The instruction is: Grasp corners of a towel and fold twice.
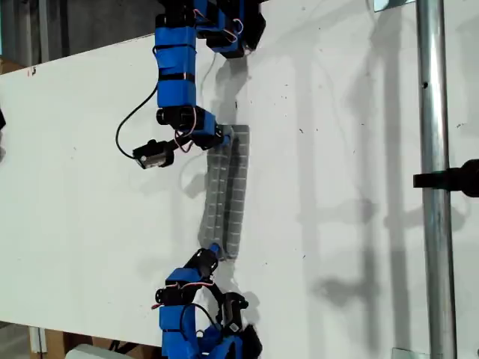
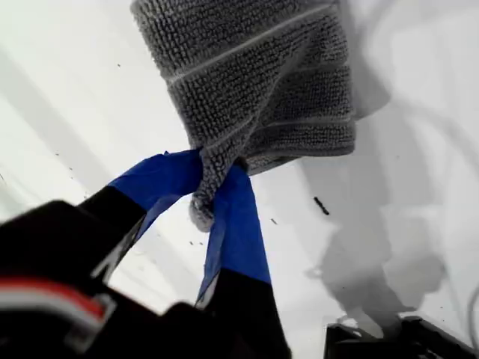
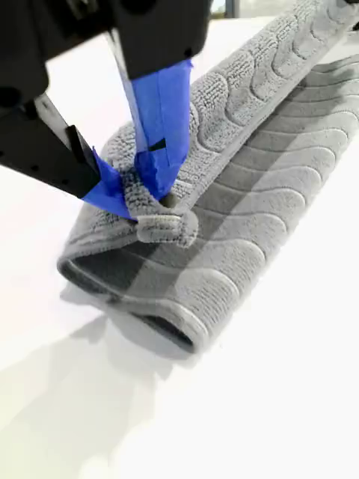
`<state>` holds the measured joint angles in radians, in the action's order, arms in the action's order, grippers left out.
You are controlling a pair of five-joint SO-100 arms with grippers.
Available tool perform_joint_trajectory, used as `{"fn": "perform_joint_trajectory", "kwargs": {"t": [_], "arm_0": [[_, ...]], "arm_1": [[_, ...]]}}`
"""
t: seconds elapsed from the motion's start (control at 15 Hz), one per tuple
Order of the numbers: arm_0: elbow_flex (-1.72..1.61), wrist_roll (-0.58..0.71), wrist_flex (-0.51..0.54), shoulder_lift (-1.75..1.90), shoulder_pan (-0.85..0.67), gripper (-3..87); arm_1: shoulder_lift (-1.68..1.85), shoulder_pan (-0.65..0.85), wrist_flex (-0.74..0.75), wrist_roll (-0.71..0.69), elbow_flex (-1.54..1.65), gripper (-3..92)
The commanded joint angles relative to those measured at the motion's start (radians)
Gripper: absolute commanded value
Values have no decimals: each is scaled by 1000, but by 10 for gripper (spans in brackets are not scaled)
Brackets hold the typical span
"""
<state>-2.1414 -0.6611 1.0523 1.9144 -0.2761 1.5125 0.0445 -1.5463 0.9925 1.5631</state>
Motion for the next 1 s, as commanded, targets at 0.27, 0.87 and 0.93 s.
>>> {"fn": "perform_joint_trajectory", "kwargs": {"t": [0.27, 0.87, 0.93], "arm_0": [[-86, -152, -18, 46, 61, 121], [-216, -158, 222, 1029, 161, 218], [-342, -195, 153, 1160, 219, 200]], "arm_1": [[-204, -69, 52, 150, -8, 132], [614, -123, -114, 437, 430, 295], [831, -166, -14, 538, 634, 295]]}}
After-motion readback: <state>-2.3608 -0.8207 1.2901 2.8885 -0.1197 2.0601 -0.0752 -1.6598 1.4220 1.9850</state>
